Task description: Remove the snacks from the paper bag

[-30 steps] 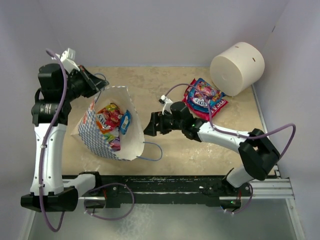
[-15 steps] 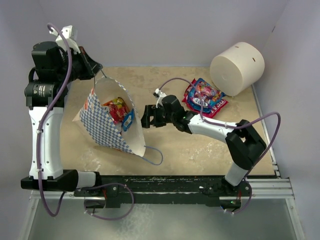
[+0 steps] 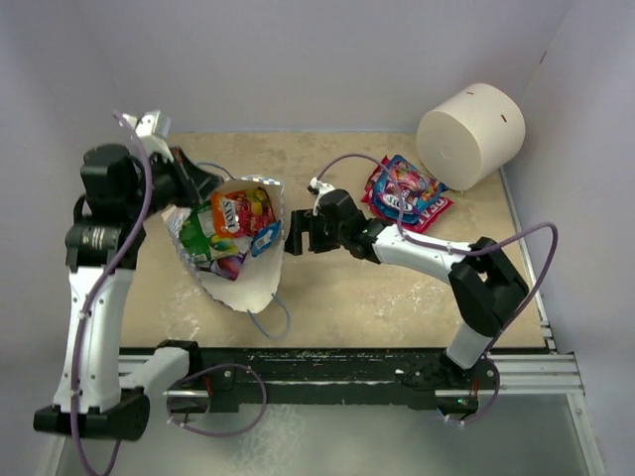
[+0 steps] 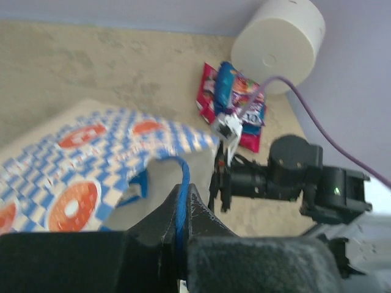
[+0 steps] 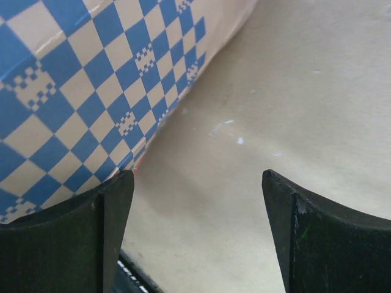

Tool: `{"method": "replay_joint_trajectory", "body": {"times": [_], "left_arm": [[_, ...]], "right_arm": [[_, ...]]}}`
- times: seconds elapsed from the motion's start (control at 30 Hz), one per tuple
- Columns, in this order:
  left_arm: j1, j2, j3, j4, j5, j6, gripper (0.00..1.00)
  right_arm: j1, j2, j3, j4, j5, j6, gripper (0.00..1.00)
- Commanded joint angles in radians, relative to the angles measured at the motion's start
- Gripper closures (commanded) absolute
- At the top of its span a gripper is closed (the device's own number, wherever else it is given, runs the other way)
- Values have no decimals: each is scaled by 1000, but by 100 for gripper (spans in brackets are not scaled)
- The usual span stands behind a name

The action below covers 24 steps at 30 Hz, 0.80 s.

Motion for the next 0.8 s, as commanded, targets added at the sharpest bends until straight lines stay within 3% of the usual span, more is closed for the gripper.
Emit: {"method": "replay_joint_trajectory", "body": {"times": [0.0, 0.17, 0.23, 0.37, 0.5, 0.6, 0.77], "left_arm": [[-5, -212, -219, 173, 204, -186, 100], [-6, -366, -358, 188, 307, -309, 100], [-6, -383, -353, 146, 323, -307, 100], [-6, -386, -352, 96, 340, -310, 100], [-7, -392, -383, 152, 346, -355, 100], [-6, -381, -387, 161, 351, -370, 100], [-6, -375, -390, 141, 360, -369, 100]], "right_arm": [[-3, -119, -29, -78, 106, -121, 12], [-21, -313, -160, -88, 184, -232, 8], [-20, -413, -215, -23, 154, -361, 7], [7, -587, -329, 134, -46, -581, 9], [106, -708, -410, 200, -247, -812, 13], [262, -720, -419, 168, -214, -972, 13], [442, -571, -344, 145, -103, -1109, 18]]}}
